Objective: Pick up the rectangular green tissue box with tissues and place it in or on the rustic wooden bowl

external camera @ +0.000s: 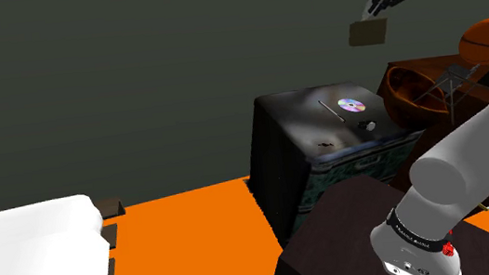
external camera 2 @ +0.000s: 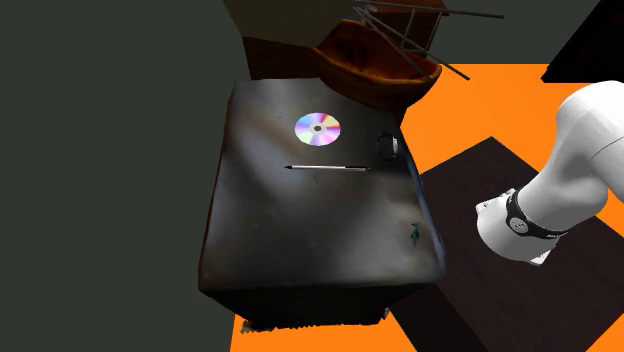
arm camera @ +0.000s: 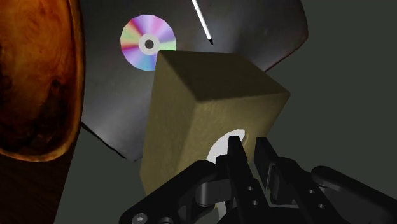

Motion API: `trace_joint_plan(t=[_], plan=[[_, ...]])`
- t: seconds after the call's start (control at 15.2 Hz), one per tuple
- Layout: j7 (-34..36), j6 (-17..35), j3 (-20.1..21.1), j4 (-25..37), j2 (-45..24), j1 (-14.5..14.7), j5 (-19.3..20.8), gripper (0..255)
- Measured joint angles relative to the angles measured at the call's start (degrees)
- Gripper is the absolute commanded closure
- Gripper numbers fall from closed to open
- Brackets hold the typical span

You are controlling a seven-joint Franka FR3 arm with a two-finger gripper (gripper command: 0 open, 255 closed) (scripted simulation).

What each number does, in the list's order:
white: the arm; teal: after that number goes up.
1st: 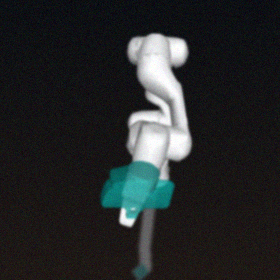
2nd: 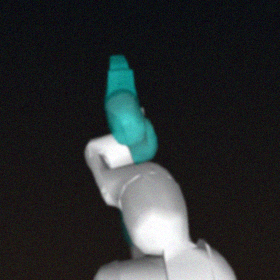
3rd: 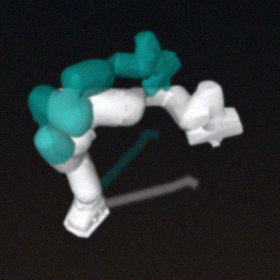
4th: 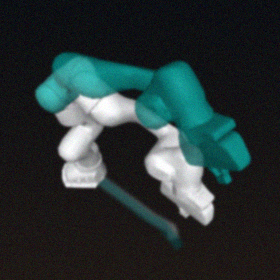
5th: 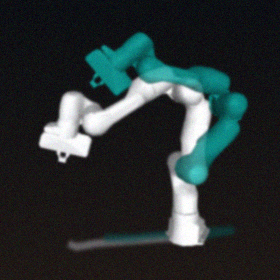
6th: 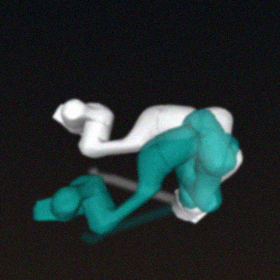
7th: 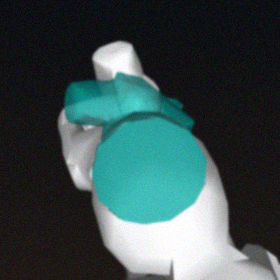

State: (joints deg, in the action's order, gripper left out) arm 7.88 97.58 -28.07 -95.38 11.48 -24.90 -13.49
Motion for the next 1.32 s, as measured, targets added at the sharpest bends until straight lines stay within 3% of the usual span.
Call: trace_joint_plan(t=[0.33, 1.06, 1.32], plan=[[-4.5, -2.9, -2.9, -2.5, 4.7, -2.4, 1.9, 255], [-15.3, -13.1, -11.6, 1.6, 8.6, -6.5, 4.5, 255], [-16.4, -11.2, -11.8, -1.7, 10.0, -7.2, 5.4, 255]])
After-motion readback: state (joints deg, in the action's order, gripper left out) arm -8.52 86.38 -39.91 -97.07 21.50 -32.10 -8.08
